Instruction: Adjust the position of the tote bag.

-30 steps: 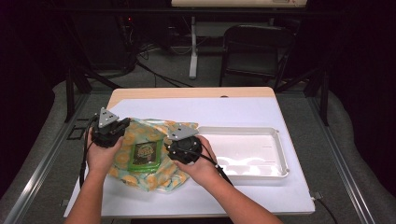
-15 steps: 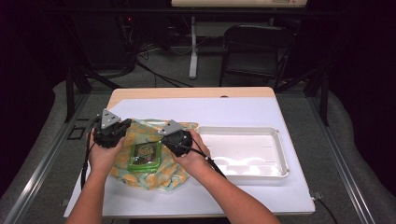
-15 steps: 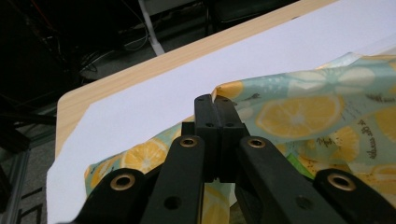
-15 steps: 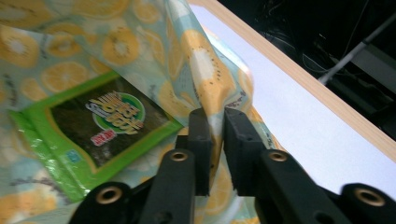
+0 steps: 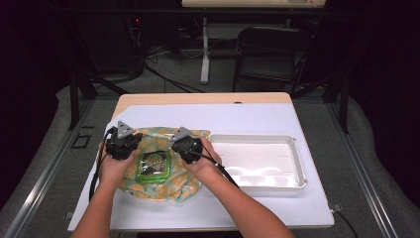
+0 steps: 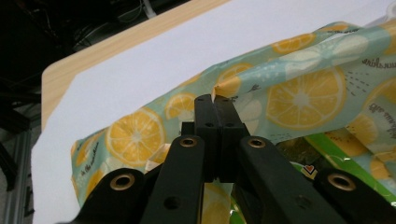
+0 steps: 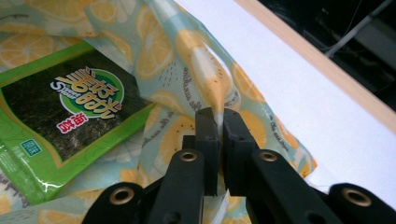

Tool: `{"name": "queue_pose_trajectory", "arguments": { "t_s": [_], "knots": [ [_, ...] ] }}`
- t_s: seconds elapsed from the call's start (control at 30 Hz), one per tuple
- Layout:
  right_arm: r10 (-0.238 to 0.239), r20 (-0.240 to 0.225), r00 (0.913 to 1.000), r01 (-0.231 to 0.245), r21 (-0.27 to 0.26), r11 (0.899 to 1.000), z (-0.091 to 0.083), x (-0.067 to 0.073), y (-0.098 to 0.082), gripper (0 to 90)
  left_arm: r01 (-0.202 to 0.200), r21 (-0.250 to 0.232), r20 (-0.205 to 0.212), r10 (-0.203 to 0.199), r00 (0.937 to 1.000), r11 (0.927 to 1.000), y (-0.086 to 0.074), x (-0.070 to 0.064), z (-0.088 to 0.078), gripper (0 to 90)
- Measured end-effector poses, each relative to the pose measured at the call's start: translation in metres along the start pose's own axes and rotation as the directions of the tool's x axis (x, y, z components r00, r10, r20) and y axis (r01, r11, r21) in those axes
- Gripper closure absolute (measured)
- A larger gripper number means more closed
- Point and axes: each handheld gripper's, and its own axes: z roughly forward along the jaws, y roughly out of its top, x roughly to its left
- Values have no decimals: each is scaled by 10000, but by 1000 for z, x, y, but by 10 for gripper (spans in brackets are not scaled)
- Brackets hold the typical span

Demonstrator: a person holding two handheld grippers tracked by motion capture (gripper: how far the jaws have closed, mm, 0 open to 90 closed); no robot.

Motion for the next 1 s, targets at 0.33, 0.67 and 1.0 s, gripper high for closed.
{"name": "queue_pose_trajectory", "arguments": {
  "t_s": [0.33, 0.67, 1.0],
  "knots": [
    [296, -49, 9995, -292, 691, 9972, 26, -2, -7, 875, -135, 689, 18, 134, 9999, 9975, -8, 1, 15, 900],
    [1573, -862, 9838, -1439, 1442, 9790, 43, -10, -13, 826, -185, 1154, 12, 185, 9998, 9931, -15, -1, 27, 900],
    [1336, -1259, 9830, -1342, 34, 9909, 8, -8, -6, 626, -282, 1133, 12, 283, 9996, 9932, -15, -3, 27, 900]
  ]
}}
